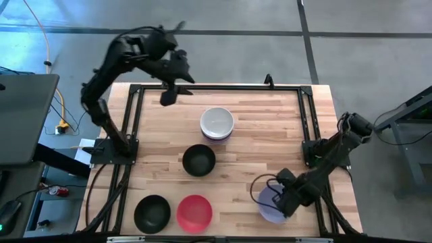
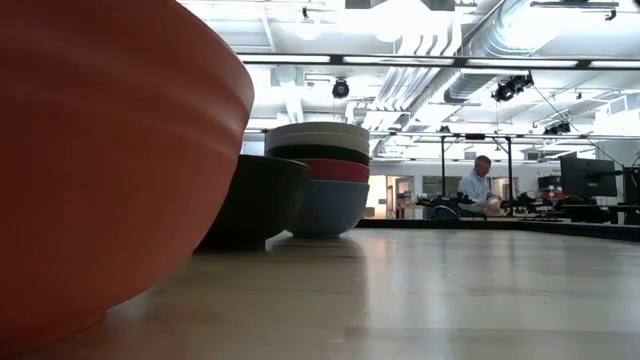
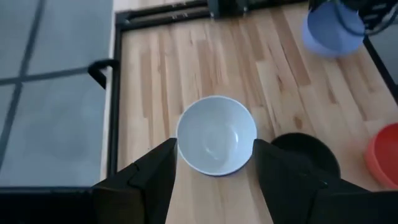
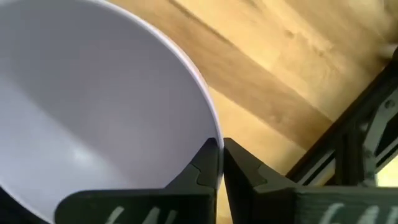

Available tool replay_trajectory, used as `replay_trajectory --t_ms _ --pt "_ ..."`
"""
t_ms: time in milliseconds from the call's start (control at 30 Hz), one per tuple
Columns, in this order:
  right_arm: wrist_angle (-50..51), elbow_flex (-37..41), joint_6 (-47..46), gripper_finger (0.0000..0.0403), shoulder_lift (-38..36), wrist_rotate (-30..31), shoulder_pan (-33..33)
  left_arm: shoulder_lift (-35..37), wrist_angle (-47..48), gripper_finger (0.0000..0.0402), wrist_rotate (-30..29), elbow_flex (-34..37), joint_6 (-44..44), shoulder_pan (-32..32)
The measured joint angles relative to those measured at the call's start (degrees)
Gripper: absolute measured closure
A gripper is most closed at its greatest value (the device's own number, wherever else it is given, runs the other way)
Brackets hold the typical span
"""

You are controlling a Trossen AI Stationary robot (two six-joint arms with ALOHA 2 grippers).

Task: Nest bowls inside each other
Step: Stack the violet bowl on top of the white bowl

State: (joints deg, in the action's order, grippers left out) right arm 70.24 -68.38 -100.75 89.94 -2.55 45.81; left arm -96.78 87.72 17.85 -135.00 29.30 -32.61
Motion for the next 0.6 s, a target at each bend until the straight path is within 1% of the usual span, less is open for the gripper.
replay_trajectory --t_ms 233,333,467,600 --pt "0.93 0.00 5.92 0.0403 -3.41 0.42 -5.82 5.92 0.19 0.0204 0.22 0.15 -0.22 -0.76" --pt "0.89 0.00 8.28 0.0403 -5.18 1.92 -8.39 9.09 -0.06 0.0204 0.21 1.95 -0.17 -0.76" --pt "0.69 0.00 12.11 0.0403 -7.88 4.13 -12.35 14.12 -1.19 0.0204 0.20 7.01 0.05 -0.76" --pt "0.59 0.00 17.10 0.0403 -10.25 4.31 -16.69 19.75 -3.76 0.0204 0.22 14.26 0.91 -1.61"
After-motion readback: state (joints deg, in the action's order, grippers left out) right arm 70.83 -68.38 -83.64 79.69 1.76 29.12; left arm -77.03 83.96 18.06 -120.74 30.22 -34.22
